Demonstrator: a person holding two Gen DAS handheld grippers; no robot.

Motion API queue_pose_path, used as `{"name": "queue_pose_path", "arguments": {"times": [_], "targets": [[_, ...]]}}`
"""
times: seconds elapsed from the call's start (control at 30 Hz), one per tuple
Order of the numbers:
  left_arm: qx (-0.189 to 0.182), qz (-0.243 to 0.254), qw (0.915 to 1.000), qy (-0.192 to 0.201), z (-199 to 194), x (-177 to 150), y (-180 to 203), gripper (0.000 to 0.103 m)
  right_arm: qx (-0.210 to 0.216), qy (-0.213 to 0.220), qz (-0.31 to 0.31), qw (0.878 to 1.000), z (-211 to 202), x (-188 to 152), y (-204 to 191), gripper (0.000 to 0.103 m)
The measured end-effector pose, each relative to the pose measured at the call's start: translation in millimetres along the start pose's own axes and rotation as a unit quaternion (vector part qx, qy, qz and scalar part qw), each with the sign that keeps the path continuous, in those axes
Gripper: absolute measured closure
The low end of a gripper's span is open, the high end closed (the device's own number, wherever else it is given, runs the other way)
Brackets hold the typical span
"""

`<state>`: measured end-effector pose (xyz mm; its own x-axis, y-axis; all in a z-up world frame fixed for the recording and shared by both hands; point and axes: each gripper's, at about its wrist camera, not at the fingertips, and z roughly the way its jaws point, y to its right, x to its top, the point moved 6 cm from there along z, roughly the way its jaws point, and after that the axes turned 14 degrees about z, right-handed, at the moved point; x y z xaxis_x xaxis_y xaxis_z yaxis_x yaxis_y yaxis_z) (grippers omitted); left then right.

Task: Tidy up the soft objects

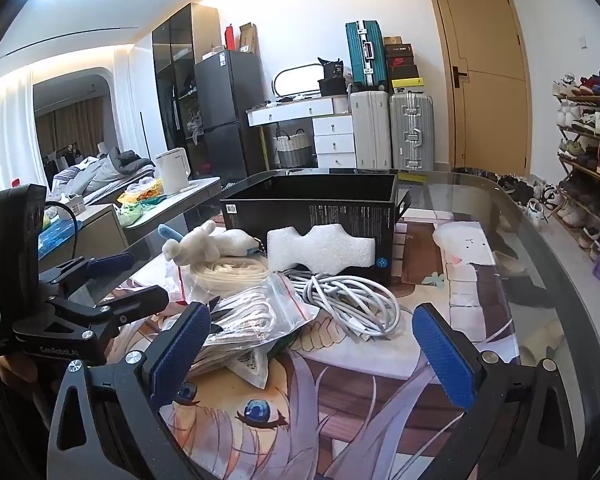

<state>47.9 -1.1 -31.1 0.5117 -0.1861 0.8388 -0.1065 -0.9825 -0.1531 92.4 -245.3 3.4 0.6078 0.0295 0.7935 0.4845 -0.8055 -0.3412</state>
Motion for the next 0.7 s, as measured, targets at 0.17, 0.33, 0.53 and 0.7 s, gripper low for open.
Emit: {"name": "queue_pose_path", "arguments": {"times": [0.17,0.33,0.53,0.7], "targets": [[0.000,-0.001,1.0000,0.000,0.1,-1.1,-0.8,0.000,-0.002,0.001,0.002,1.000,-1.7,0.5,1.3,0.001],[-0.001,-0.002,1.0000,-0.001,1.4,0.4,-2.0,0.000,-0.002,-0.001,0.003,1.000,-1.3,0.0,2.0,0.001],[-0.002,-0.003,1.0000,-0.002,1.6,1.8,-4.4,0.000,-0.003,-0.003,0.003,1.000,0.2,-0.4,2.1,0.001],[0.000,-0.006,1.0000,-0.003,0.4,2.0,-4.0,0.000,-0.004,-0.003,0.003,1.000,0.1,-0.6,2.2,0.001]]}}
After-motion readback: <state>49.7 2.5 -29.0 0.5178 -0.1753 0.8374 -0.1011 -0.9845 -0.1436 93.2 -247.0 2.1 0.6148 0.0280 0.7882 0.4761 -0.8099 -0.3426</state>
